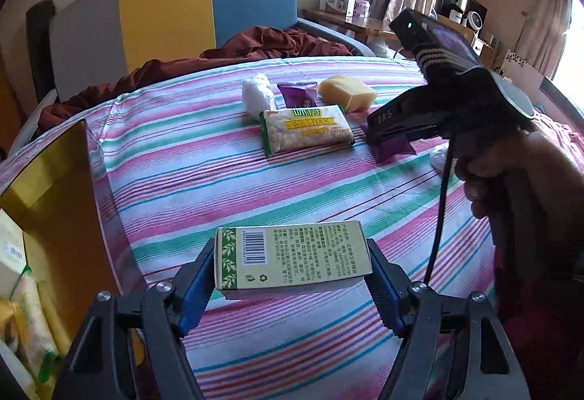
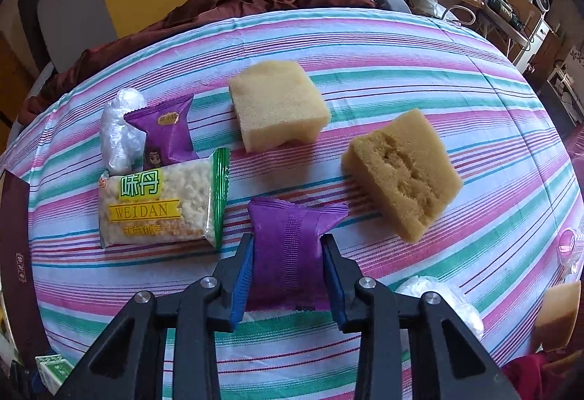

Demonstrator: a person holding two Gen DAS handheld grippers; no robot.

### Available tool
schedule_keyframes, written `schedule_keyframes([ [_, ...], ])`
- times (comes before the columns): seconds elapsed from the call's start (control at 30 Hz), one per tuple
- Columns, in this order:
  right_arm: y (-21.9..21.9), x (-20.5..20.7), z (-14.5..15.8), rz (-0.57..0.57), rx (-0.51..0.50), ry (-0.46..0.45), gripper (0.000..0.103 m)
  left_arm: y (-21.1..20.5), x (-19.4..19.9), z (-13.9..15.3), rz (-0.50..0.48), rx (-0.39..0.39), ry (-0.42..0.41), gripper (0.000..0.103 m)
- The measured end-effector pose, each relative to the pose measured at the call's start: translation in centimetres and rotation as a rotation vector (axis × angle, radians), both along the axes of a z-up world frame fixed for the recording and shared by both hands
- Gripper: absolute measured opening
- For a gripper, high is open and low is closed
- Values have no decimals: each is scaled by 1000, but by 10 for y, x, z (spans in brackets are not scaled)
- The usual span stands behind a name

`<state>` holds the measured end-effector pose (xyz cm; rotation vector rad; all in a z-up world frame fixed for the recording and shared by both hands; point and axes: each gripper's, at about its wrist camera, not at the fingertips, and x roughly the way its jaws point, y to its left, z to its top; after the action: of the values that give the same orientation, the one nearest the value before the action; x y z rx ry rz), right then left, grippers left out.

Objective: Organize objects
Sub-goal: 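Carry the green box toward the gold tray while the right gripper grasps a purple candy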

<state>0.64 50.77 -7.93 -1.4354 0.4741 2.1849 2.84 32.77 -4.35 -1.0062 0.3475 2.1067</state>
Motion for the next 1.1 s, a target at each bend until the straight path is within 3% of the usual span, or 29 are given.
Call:
schedule_keyframes([
  [0.27,-6,1,2,20,45,-18,35,-71,-17,41,106,90,18,76],
  [0.43,-15,-4,1,38,83,-35,35,-129,-68,50,261,122,-11,76],
  [0.63,-18,-3,1,47,102,-44,35,-188,-141,37,440,130,-113,76],
  [0.87,-21,-5,1,56,114,-51,35,-195,-192,4,507,62,-201,76],
  [1.1,-18,-7,0,62,117,-53,35,-195,-220,-8,544,-74,-125,76],
])
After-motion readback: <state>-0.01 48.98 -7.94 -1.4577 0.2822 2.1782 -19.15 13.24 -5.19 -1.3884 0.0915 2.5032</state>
